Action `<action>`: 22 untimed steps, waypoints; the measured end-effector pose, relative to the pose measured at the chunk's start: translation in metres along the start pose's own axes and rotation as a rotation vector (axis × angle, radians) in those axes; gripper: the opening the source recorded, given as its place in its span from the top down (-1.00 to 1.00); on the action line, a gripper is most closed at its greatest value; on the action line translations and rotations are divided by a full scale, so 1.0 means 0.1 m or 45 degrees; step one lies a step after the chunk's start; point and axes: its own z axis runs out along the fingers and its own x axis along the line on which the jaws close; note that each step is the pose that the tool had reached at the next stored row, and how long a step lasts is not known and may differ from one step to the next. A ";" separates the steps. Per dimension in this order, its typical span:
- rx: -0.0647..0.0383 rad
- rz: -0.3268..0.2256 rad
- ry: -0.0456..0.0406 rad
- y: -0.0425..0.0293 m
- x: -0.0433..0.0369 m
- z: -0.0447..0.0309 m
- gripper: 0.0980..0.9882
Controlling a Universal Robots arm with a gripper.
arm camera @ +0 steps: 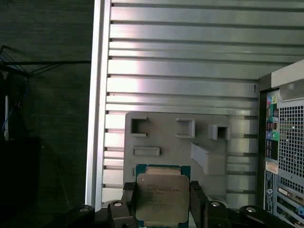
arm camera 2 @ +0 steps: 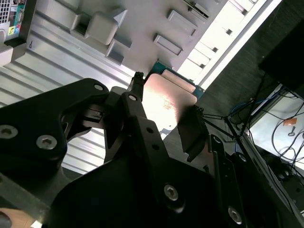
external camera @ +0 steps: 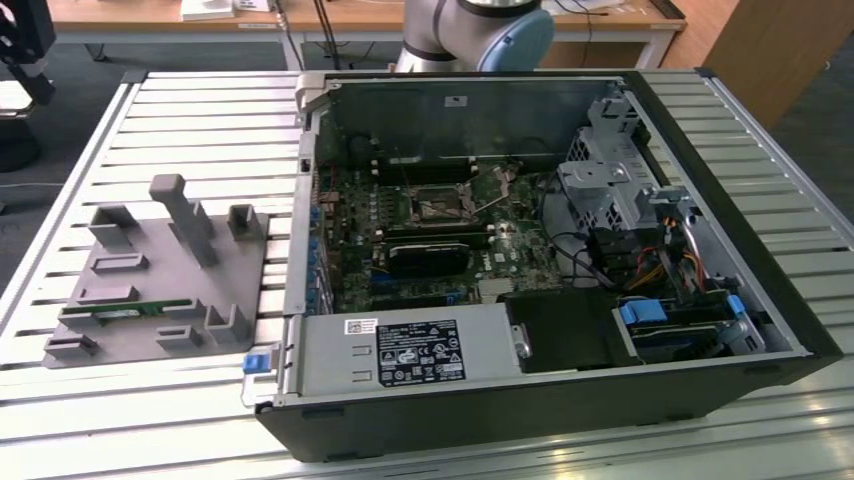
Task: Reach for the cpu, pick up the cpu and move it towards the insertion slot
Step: 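Pick up the cpu and move it towards the insertion slot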
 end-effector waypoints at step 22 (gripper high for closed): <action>0.000 0.000 0.000 -0.005 -0.399 -0.007 0.00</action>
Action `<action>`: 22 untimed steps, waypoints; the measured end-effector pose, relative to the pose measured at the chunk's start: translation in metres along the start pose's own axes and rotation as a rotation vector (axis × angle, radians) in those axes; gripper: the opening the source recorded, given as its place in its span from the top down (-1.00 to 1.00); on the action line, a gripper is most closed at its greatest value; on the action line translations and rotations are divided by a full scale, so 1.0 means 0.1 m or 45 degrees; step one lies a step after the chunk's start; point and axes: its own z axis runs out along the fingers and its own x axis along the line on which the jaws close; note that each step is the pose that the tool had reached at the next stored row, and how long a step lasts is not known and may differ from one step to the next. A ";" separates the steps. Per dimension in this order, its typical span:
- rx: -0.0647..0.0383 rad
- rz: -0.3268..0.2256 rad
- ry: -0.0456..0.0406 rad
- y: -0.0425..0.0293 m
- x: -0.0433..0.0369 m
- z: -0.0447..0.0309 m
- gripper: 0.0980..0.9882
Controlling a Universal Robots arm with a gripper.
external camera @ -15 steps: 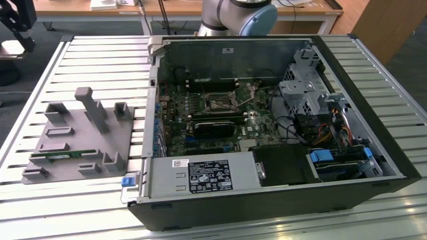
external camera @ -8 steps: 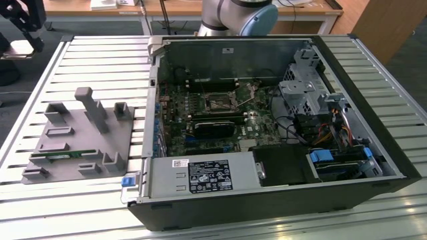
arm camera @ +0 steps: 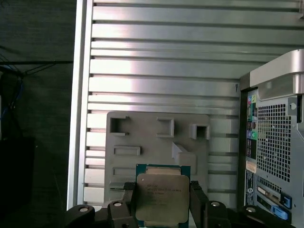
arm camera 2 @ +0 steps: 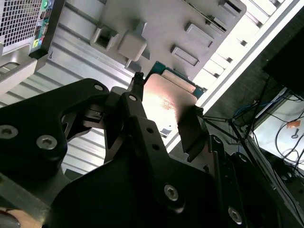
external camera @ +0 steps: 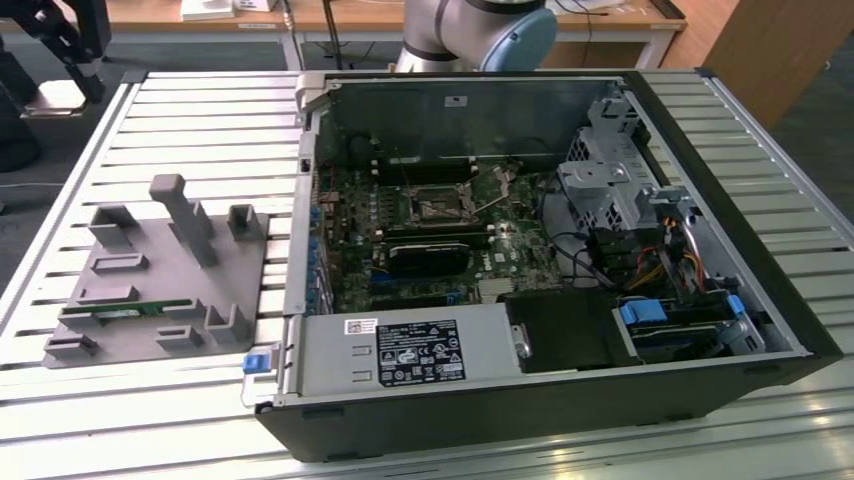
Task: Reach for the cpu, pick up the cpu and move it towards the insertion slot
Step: 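Pick up the cpu and move it towards the insertion slot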
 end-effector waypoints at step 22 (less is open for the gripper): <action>0.000 0.000 0.000 -0.001 -0.328 -0.006 0.00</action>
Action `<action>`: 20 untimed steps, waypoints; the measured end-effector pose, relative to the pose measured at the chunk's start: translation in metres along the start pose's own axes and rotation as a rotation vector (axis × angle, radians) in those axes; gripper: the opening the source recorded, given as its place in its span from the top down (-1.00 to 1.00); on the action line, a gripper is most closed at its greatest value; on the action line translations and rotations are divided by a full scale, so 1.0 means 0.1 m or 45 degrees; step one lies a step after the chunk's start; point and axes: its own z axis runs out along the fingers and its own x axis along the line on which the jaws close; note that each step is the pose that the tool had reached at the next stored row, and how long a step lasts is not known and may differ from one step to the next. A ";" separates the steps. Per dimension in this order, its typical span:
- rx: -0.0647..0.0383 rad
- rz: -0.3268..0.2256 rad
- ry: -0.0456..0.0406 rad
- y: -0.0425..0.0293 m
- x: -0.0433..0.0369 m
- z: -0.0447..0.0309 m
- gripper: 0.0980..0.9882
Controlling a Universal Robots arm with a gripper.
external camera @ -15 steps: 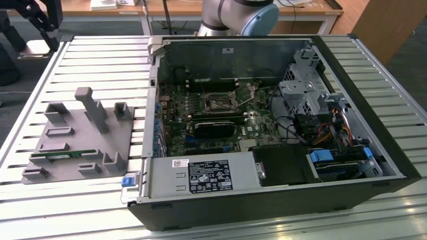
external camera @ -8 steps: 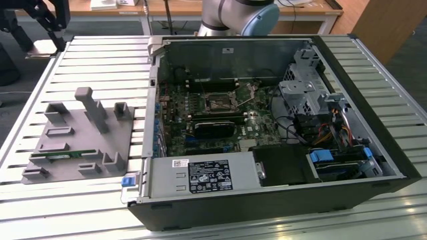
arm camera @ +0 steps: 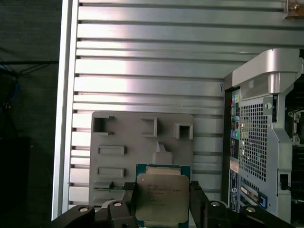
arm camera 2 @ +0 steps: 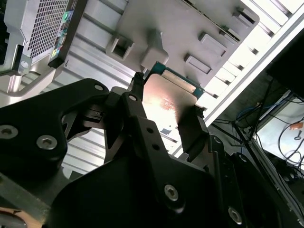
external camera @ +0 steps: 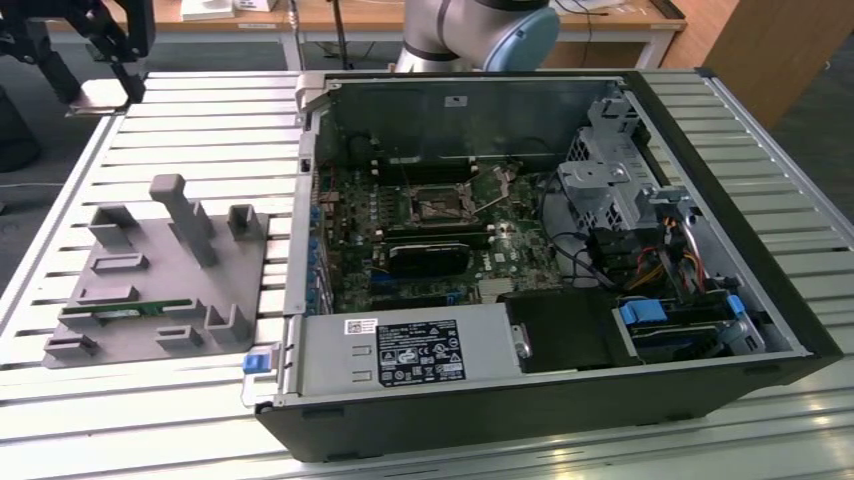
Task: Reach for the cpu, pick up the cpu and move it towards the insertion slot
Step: 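Pick up the cpu and move it towards the insertion slot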
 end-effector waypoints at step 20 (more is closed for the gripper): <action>0.000 0.000 0.000 0.011 -0.433 -0.006 0.00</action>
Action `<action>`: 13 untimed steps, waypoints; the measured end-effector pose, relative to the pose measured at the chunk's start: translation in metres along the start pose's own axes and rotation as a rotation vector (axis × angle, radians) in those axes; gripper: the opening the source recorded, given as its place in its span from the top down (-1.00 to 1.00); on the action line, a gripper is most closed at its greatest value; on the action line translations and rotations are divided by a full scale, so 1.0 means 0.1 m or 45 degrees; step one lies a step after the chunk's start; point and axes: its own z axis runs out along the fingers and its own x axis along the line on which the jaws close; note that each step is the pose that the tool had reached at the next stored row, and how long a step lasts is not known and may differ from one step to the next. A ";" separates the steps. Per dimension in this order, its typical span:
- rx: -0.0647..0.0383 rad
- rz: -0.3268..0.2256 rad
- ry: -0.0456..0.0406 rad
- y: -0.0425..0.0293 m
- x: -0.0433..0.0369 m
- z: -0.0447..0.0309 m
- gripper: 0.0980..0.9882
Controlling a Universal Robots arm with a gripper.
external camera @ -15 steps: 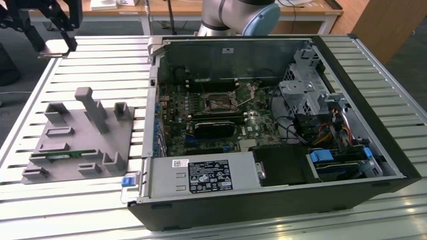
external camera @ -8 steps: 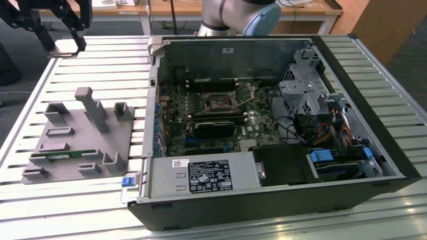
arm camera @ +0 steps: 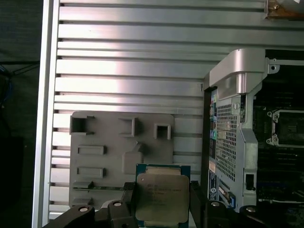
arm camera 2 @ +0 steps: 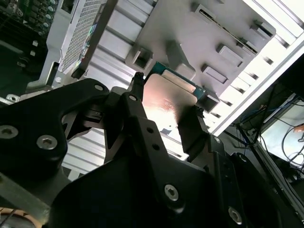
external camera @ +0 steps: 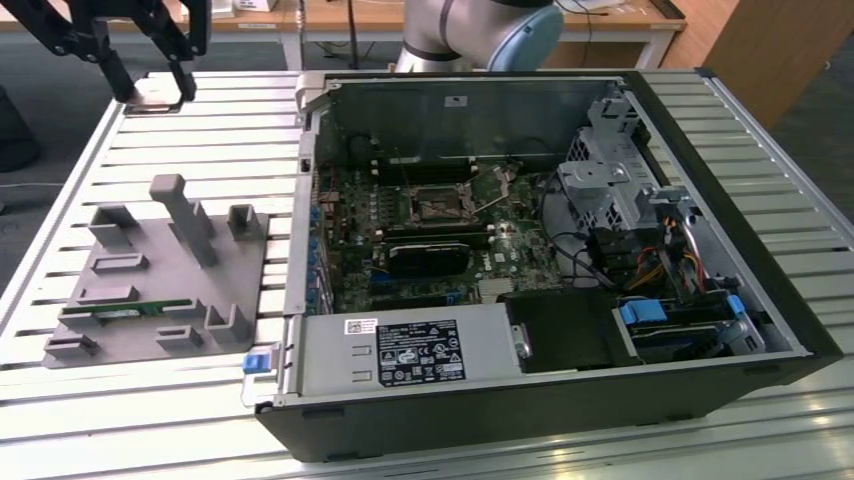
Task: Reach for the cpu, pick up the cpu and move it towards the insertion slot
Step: 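Pick up the cpu and move it towards the insertion slot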
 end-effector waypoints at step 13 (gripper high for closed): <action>0.000 0.000 0.000 0.022 -0.282 -0.003 0.00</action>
